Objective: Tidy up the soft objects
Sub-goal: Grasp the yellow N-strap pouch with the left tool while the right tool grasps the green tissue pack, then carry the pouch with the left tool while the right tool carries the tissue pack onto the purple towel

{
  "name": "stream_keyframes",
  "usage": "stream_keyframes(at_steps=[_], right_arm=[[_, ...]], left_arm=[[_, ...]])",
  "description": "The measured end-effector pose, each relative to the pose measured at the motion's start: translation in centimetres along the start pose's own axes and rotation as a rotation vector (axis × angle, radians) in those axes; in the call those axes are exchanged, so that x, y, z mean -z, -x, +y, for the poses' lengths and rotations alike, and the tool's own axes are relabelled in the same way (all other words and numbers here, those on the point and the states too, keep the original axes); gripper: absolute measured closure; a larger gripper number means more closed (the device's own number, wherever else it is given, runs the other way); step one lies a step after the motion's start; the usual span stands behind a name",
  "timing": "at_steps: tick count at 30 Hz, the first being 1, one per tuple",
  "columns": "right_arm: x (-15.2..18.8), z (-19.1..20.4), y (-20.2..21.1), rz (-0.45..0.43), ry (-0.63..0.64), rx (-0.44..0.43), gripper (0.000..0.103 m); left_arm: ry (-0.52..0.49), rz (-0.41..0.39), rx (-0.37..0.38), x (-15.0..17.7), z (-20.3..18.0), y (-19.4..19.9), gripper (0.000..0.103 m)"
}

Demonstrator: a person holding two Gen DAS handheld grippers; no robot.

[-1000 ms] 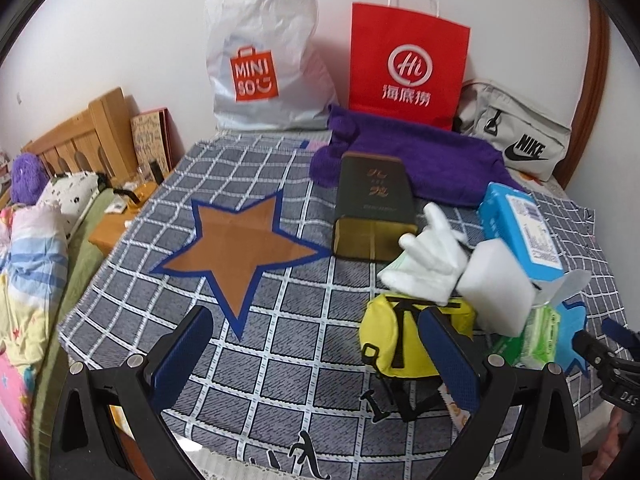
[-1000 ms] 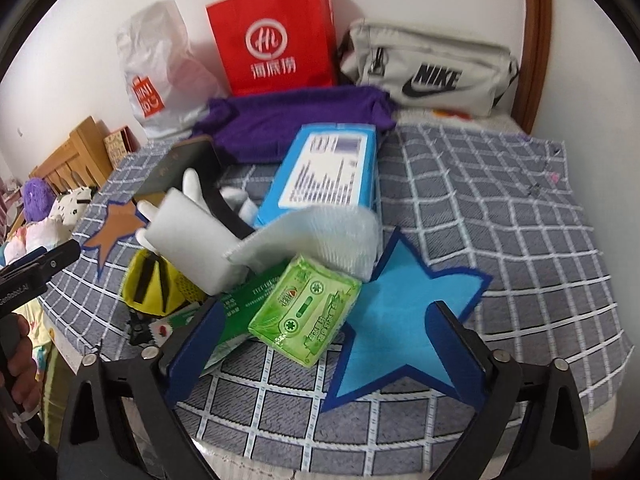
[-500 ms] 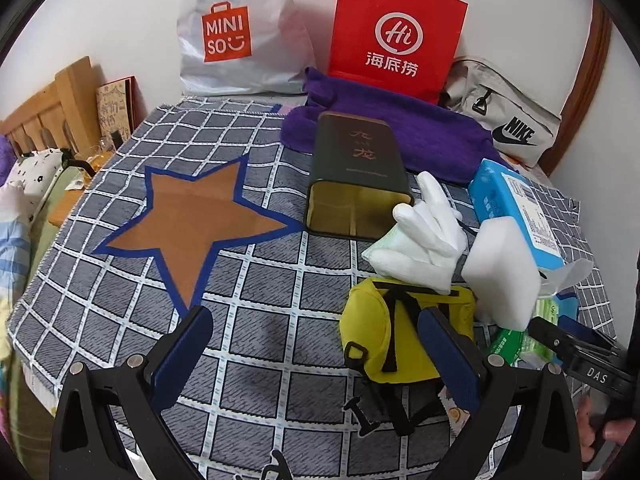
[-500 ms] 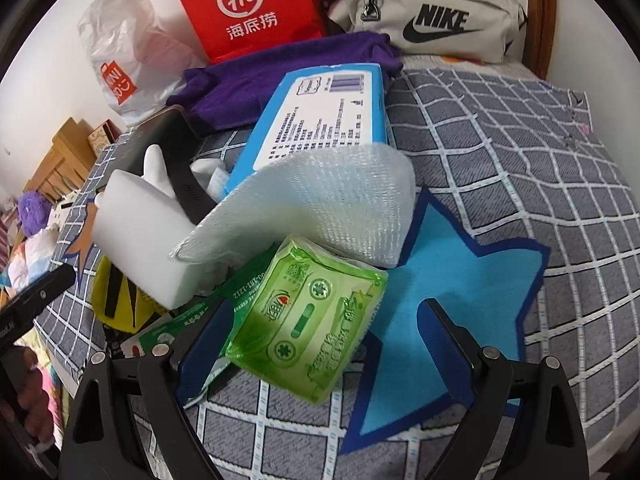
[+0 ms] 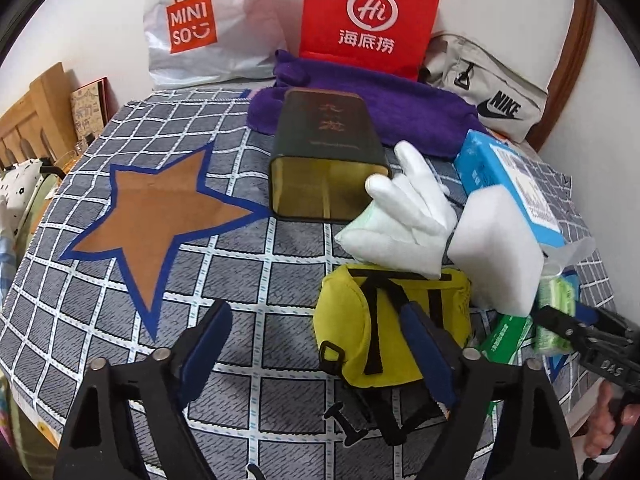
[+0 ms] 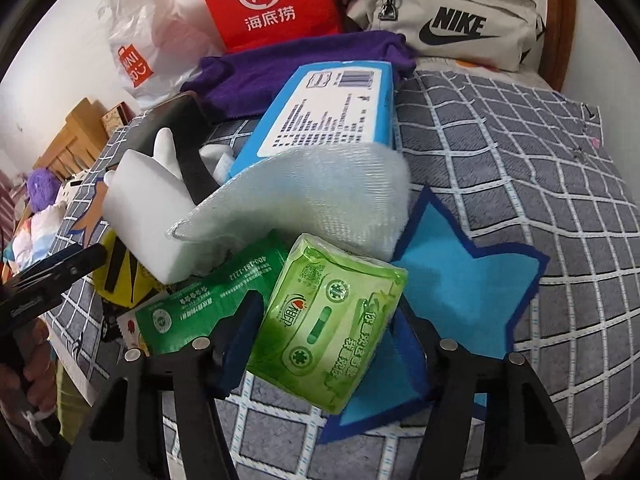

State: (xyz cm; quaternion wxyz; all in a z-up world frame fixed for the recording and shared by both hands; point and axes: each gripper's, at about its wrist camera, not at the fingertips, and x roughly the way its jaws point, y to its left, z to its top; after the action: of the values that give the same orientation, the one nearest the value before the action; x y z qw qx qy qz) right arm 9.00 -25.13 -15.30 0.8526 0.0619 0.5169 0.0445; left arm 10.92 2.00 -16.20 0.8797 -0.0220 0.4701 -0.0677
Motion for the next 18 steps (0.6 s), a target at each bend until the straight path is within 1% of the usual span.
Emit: stream_keyframes(at_steps=[4,5,6,9,11,12,13,14,18], right_arm=[[0.3,-0.9,0.6,0.000,0.016,0.011,0.040],[0.3,-1.3,0.8,-0.001,0.016,0.016,0.040],[0.4,-1.6,0.9,-0.001,0.011,0.019,0.040],[0.5,-2.4,1.0,-0.001,-0.001,0.027,0.040],[0.5,-2.5,0.9,-0.001,-0.001,0.029,0.040],[0.5,-2.6,0.8,0.001,-0.002,0.027,0.040],[0.4,-2.6,0.7,0.002,-0.003,0.026,0.040],[0.4,-2.5,0.6,0.004,-0.003,0.024,0.040],[0.5,-2.1,0.7,0.004,0.011,0.021,0.041]], left_arm=[[-0.025,0.025,-0.003,0.1,-0.4,-1.0,0.033],[-0.032,0.032,-0.005,0.2,-0.5,-1.3,0.040],[-0.037,0.040,-0.002,0.2,-0.5,-1.5,0.043],[-0.042,0.037,0.015,0.2,-0.6,-1.7,0.048],[-0.049,0.034,0.022,0.1,-0.7,-1.7,0.054],[-0.051,0.033,0.032,0.1,-0.7,-1.6,0.060],[-0.054,0.035,0.048,0.1,-0.8,-1.6,0.063],[-0.056,0.036,0.059,0.1,-0.9,-1.6,0.070],[-0.069,0.024,0.056,0.1,-1.1,-1.2,0.073]])
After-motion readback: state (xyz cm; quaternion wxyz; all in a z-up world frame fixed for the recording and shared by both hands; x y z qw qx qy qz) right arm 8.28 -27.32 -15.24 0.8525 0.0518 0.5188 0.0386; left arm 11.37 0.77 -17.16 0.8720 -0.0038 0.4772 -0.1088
